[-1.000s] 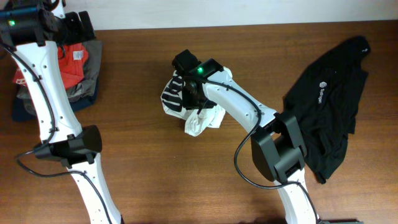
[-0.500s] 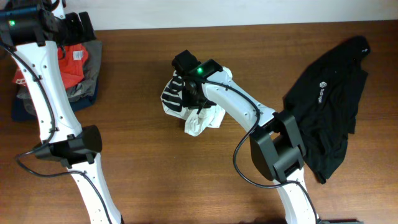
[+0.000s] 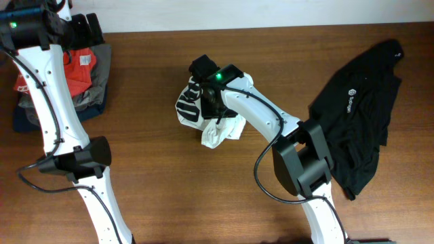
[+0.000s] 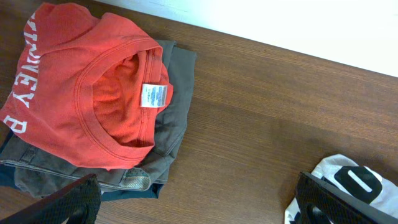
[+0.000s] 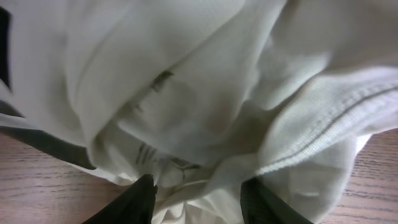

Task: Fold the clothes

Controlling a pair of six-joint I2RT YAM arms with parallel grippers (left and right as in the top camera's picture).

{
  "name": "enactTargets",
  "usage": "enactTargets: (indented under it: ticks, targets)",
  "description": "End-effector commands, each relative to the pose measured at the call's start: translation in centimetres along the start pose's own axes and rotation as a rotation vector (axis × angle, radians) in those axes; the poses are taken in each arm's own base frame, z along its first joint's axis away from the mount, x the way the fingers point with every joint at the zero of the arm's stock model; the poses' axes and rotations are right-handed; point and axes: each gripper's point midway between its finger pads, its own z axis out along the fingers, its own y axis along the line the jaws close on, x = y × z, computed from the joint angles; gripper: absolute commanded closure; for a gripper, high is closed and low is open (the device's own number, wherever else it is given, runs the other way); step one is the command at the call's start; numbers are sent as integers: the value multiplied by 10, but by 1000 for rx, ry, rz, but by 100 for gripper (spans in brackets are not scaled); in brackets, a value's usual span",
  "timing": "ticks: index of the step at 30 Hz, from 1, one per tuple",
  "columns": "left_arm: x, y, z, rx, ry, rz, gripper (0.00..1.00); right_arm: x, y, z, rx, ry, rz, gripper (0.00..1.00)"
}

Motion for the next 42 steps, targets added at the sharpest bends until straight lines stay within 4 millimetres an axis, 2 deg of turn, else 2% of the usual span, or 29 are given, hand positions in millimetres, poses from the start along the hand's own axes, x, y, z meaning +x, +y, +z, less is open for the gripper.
enactTargets:
  ticks: [1,4,9,12,16,20,23,25,28,32,33,35,36,37,38,42]
  targets:
    - [1,1,5,-4,8,16,1,1,-7,13,35,9,15,52]
    - [1,1,5,-4,8,16,1,0,-6,13,31,4,15,66]
    - [2,1,5,-5,11,16,1,1,-6,15,34,10,14,81]
    - [3,1,5,-5,14,16,0,3,-9,16,42,22,14,96]
    - [3,1,5,-5,15,16,1,1,-19,6,51,28,29,96]
    - [3,1,5,-5,15,16,1,-9,-41,-26,57,26,58,96]
    - [3,1,5,-5,14,16,0,-13,-63,-55,66,32,70,96]
    - [3,1,5,-5,14,16,1,-13,-79,-66,78,46,86,96]
    - [2,1,5,-5,11,16,1,-10,-103,-71,102,83,126,96]
    - [2,1,5,-5,10,16,1,-7,-124,-65,123,119,151,96]
    - [2,1,5,-5,10,16,1,-6,-127,-63,126,124,157,91]
    - [2,1,5,-5,11,16,1,-7,-133,-60,131,134,162,42]
    - [2,1,5,-5,11,16,1,-7,-136,-60,133,136,168,28]
    - [2,1,5,-5,12,16,1,-8,-138,-60,134,137,173,23]
    - [2,1,6,-5,12,16,1,-8,-141,-60,134,137,171,22]
    - [2,1,6,-7,13,20,1,-15,-147,-67,125,117,163,22]
